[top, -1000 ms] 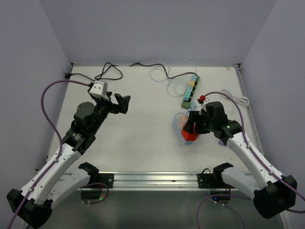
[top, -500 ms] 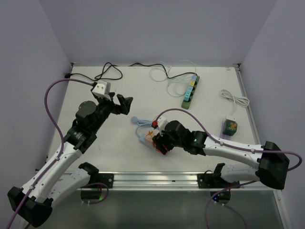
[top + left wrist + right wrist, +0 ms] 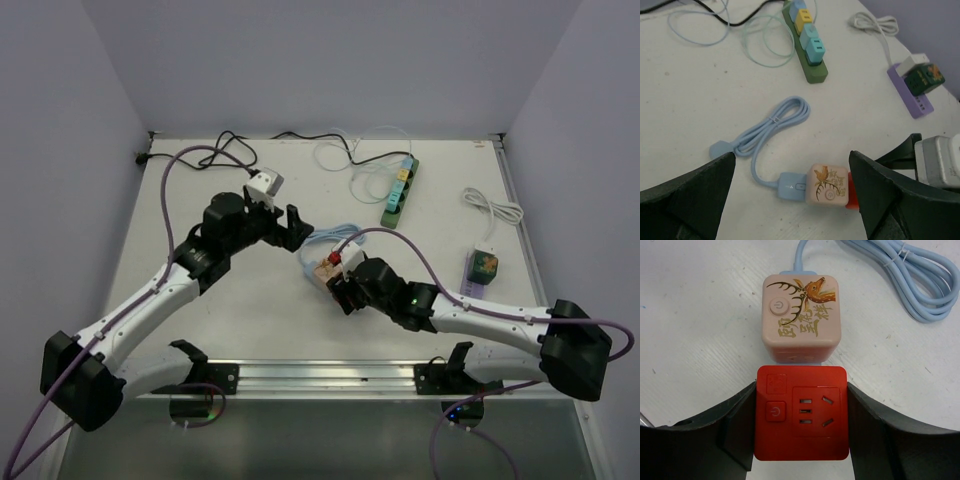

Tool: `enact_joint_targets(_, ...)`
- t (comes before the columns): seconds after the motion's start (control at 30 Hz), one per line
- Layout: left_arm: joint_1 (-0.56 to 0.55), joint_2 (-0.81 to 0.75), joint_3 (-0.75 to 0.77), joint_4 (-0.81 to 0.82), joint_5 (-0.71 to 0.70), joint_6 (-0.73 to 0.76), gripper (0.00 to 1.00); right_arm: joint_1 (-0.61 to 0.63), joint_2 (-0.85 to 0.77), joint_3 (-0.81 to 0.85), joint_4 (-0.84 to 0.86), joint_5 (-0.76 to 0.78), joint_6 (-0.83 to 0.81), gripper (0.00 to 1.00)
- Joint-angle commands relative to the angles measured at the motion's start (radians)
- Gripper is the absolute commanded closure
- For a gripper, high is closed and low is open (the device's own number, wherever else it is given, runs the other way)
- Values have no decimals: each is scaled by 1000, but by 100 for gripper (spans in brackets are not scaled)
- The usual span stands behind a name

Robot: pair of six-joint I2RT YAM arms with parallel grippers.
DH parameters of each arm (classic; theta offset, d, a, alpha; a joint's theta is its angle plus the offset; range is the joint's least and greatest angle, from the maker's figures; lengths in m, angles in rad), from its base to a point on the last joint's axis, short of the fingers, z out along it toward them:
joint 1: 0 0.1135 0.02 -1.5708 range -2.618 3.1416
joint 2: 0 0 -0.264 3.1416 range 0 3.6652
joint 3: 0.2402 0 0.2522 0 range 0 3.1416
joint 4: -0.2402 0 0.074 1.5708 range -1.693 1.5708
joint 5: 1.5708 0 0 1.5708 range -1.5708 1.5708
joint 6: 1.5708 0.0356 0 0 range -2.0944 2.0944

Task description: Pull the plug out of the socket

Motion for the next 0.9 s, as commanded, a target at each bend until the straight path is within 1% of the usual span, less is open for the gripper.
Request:
enact_joint_targets(0.0, -50, 59, 63, -79, 73, 58, 0, -5, -58, 81, 121, 18, -7, 74)
enact_joint_targets(0.03, -73, 64, 71, -84, 71, 67, 0, -5, -61, 90, 118, 18, 5, 74)
enact_joint_targets(0.2, -110, 89, 71, -85, 73, 98, 0, -8, -65, 151, 105, 10, 39, 75)
enact_joint_targets(0.33, -144, 119, 71, -89, 85, 104, 1, -8, -74, 185, 98, 18, 90, 80)
enact_joint_targets(0.6, -165, 175, 89, -119, 48, 115, 3, -11, -185, 150, 133, 7, 148, 84)
enact_joint_targets(0.67, -167, 175, 88, -115, 61, 109, 3, -12, -208, 139, 142, 12, 156, 85)
enact_joint_targets(0.87, -168, 185, 77, -78, 160, 83, 4, -14, -226, 115, 167, 52, 163, 90)
